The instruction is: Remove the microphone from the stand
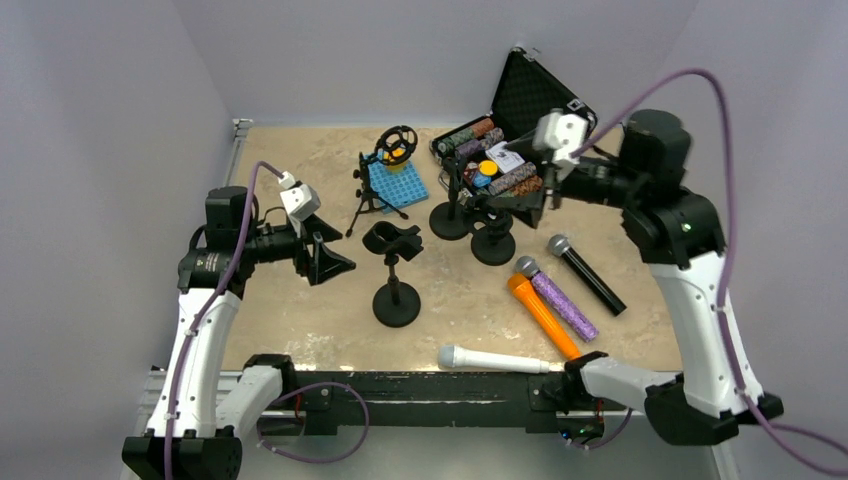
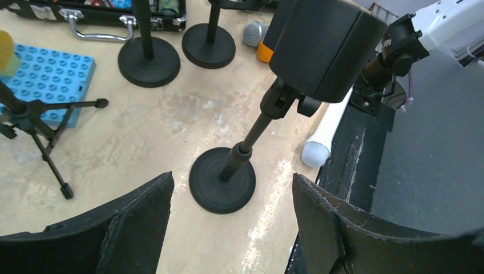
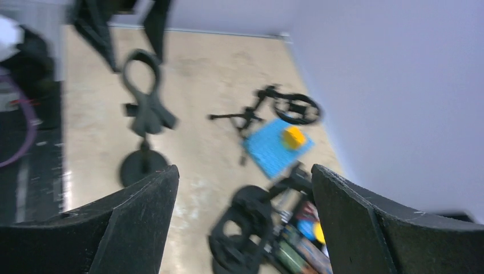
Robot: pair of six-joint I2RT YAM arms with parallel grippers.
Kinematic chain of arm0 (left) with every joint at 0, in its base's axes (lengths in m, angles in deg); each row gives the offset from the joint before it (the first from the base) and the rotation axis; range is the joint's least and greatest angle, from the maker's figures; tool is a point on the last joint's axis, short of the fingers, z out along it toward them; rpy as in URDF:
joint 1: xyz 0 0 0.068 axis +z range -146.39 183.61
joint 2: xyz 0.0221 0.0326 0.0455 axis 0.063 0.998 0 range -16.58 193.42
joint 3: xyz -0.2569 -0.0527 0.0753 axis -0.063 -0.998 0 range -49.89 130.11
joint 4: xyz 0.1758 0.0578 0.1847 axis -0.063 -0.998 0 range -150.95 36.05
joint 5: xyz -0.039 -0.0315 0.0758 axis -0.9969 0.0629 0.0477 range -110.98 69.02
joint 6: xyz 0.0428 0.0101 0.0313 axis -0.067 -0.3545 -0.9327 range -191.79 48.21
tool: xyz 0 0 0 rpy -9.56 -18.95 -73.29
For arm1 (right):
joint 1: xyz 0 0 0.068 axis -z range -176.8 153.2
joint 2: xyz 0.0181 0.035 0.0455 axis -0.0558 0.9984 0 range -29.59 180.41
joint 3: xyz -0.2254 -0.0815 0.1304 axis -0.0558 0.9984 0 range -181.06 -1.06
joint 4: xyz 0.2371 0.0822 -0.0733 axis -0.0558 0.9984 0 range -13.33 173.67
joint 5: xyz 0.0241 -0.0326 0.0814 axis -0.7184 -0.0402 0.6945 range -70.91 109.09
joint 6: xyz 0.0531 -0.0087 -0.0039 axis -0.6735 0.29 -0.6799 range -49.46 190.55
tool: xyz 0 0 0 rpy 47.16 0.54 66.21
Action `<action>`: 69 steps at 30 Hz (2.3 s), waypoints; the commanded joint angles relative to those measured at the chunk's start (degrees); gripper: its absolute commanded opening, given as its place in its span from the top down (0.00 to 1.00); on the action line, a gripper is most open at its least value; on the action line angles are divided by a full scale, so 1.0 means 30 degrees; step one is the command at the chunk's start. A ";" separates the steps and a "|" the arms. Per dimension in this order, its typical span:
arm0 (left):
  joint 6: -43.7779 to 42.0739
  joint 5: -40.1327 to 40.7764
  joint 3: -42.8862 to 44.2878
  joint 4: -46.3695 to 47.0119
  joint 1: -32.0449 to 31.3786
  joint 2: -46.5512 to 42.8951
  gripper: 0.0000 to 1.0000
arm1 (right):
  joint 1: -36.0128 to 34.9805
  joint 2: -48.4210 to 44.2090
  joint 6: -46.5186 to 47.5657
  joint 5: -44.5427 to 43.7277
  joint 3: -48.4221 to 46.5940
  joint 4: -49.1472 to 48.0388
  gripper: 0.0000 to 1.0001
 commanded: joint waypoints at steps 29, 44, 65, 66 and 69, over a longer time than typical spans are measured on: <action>-0.0753 -0.0243 -0.1978 0.0943 -0.0473 -0.1196 0.23 | -1.0543 0.9503 -0.2743 -0.1916 -0.2013 -0.1201 0.24; -0.4701 -0.2675 -0.2627 0.2153 -0.1233 0.1915 0.23 | -0.9195 0.8150 -0.3772 -0.1802 -0.0434 -0.1150 1.00; -1.2214 -0.4395 -0.0179 0.1930 -0.6434 1.0433 0.42 | -0.7436 0.4556 0.6474 0.0551 0.2075 0.3704 1.00; -1.2234 -0.4424 -0.0040 0.2125 -0.6448 1.0720 0.42 | -0.7437 0.4464 0.6837 0.0392 0.2080 0.3815 1.00; -1.2211 -0.4575 0.0221 0.2626 -0.6626 1.1413 0.41 | -0.7431 0.4172 0.7721 -0.0162 0.2182 0.4208 1.00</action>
